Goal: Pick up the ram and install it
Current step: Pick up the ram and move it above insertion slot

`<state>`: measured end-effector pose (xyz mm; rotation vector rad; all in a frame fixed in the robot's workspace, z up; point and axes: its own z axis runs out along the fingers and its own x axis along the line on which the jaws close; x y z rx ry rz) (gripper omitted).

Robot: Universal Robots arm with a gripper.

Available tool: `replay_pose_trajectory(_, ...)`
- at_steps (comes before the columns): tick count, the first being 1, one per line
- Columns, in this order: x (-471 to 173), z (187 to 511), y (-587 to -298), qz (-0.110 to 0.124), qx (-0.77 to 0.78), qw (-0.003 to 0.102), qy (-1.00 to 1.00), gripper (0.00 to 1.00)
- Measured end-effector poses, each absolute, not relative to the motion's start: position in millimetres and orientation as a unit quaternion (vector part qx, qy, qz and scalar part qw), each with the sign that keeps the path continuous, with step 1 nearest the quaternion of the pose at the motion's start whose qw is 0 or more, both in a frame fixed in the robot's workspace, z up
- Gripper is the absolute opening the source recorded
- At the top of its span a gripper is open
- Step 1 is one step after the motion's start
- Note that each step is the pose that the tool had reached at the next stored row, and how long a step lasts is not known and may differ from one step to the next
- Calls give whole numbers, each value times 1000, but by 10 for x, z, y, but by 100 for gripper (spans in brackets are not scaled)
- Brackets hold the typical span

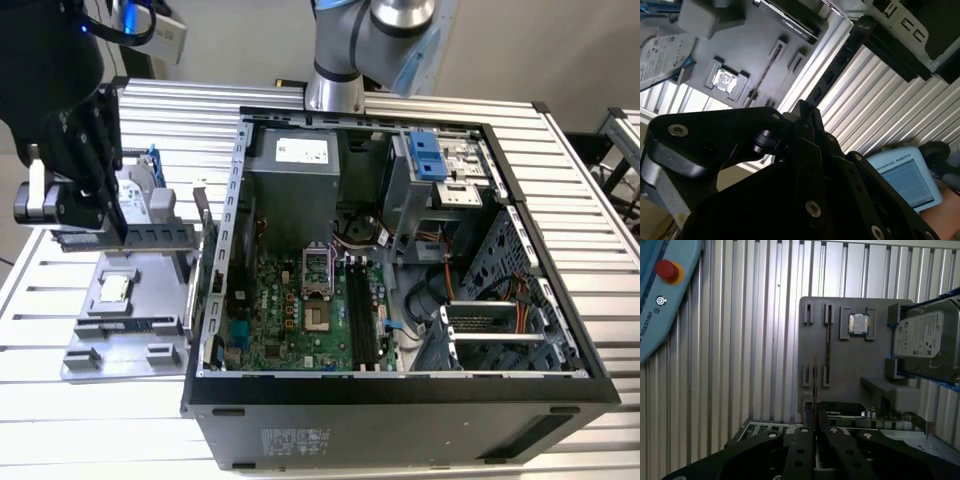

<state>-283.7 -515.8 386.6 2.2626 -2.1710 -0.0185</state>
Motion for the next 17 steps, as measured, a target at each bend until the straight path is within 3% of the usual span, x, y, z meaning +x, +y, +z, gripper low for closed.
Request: replay_pose_trajectory(17,-2481,3865,-5158,-6,722,3,-692,0)
